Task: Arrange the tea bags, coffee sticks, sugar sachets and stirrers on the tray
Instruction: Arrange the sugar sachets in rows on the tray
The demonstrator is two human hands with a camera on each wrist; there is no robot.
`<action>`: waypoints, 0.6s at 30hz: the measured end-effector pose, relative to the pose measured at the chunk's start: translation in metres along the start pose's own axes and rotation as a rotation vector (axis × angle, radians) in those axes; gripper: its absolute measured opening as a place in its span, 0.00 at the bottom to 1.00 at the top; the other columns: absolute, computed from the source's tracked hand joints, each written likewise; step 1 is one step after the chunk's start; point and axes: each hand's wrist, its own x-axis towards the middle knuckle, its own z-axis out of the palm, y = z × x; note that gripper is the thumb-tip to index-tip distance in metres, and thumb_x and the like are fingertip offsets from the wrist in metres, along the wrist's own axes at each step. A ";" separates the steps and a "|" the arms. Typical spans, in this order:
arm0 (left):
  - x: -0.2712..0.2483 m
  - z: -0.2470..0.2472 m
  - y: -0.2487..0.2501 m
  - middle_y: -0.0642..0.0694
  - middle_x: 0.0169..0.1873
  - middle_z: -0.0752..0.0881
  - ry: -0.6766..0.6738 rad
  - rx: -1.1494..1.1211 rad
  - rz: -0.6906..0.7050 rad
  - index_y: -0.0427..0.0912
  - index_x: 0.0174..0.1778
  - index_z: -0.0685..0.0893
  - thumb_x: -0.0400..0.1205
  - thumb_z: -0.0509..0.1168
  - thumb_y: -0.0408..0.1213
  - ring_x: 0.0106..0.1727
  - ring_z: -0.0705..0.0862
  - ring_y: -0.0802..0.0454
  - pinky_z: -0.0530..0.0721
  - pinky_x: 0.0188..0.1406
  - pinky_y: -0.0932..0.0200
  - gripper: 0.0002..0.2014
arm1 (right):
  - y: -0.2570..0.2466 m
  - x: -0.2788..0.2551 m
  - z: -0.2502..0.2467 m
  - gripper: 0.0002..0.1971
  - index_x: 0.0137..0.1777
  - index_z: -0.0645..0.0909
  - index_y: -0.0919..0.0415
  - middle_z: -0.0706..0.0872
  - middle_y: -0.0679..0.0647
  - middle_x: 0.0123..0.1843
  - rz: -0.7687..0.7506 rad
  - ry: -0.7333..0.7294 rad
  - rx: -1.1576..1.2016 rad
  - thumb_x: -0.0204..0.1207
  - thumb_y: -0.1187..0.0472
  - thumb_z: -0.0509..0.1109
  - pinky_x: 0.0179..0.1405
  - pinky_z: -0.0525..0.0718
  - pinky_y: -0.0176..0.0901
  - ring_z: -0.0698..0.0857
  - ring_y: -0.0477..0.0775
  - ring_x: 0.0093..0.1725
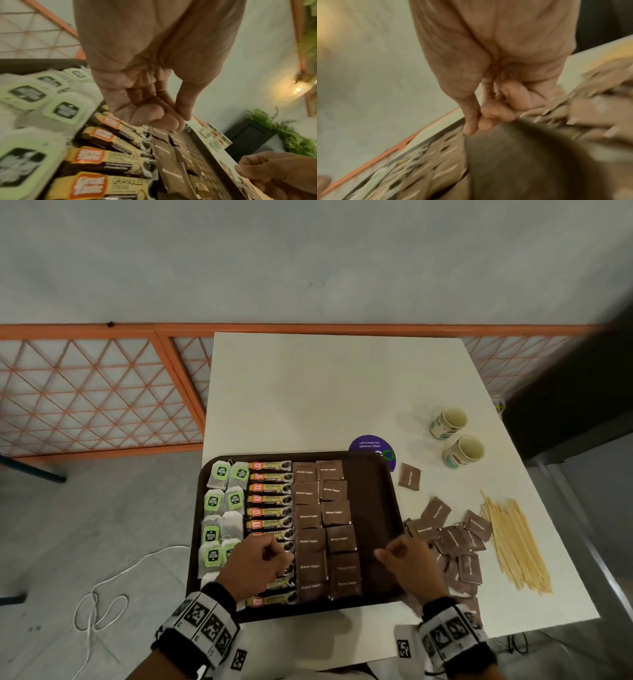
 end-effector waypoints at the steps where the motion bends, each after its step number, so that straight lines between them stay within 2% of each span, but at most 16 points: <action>1: 0.002 0.006 0.006 0.53 0.23 0.87 -0.006 0.026 0.026 0.42 0.34 0.84 0.80 0.72 0.40 0.24 0.82 0.64 0.80 0.30 0.69 0.10 | 0.015 0.000 -0.017 0.08 0.36 0.83 0.52 0.87 0.47 0.33 0.025 0.033 -0.011 0.75 0.55 0.76 0.34 0.77 0.35 0.85 0.43 0.36; 4: 0.010 0.028 0.028 0.51 0.24 0.87 -0.043 0.066 0.073 0.44 0.34 0.84 0.80 0.72 0.40 0.24 0.81 0.65 0.79 0.29 0.70 0.09 | 0.065 0.002 -0.062 0.10 0.30 0.82 0.57 0.86 0.50 0.31 0.154 0.121 -0.082 0.72 0.64 0.75 0.35 0.81 0.44 0.83 0.49 0.33; 6: 0.014 0.044 0.045 0.51 0.27 0.87 -0.065 0.124 0.115 0.45 0.35 0.84 0.80 0.71 0.41 0.25 0.81 0.65 0.78 0.29 0.71 0.09 | 0.084 0.007 -0.084 0.10 0.30 0.80 0.59 0.85 0.52 0.32 0.209 0.147 -0.142 0.72 0.66 0.72 0.36 0.80 0.46 0.82 0.53 0.34; 9: 0.024 0.072 0.073 0.51 0.28 0.87 -0.080 0.185 0.166 0.44 0.37 0.85 0.80 0.71 0.41 0.27 0.82 0.65 0.79 0.31 0.71 0.08 | 0.090 0.029 -0.094 0.07 0.36 0.83 0.57 0.86 0.53 0.36 0.157 0.168 -0.147 0.73 0.57 0.74 0.38 0.80 0.44 0.85 0.57 0.39; 11: 0.033 0.092 0.090 0.52 0.27 0.87 -0.072 0.238 0.174 0.45 0.36 0.84 0.80 0.71 0.42 0.27 0.82 0.65 0.79 0.31 0.68 0.08 | 0.089 0.050 -0.087 0.11 0.38 0.80 0.54 0.86 0.51 0.38 0.075 0.118 -0.152 0.72 0.48 0.74 0.40 0.84 0.48 0.86 0.57 0.42; 13: 0.043 0.111 0.105 0.54 0.27 0.85 -0.062 0.310 0.175 0.50 0.34 0.82 0.80 0.71 0.42 0.30 0.82 0.62 0.80 0.34 0.64 0.09 | 0.089 0.066 -0.079 0.15 0.45 0.78 0.54 0.84 0.53 0.47 0.056 0.084 -0.213 0.71 0.43 0.74 0.46 0.85 0.52 0.85 0.59 0.50; 15: 0.054 0.129 0.116 0.55 0.30 0.85 -0.065 0.368 0.154 0.52 0.33 0.80 0.80 0.70 0.43 0.35 0.85 0.58 0.82 0.39 0.59 0.10 | 0.094 0.074 -0.077 0.22 0.56 0.78 0.57 0.82 0.57 0.58 0.101 0.093 -0.251 0.71 0.43 0.75 0.52 0.84 0.53 0.82 0.61 0.59; 18: 0.072 0.158 0.134 0.53 0.40 0.86 -0.012 0.473 0.168 0.52 0.37 0.80 0.80 0.67 0.47 0.46 0.85 0.50 0.86 0.51 0.51 0.08 | 0.108 0.080 -0.074 0.39 0.75 0.69 0.61 0.77 0.60 0.70 0.163 0.081 -0.261 0.69 0.44 0.78 0.57 0.84 0.55 0.81 0.64 0.67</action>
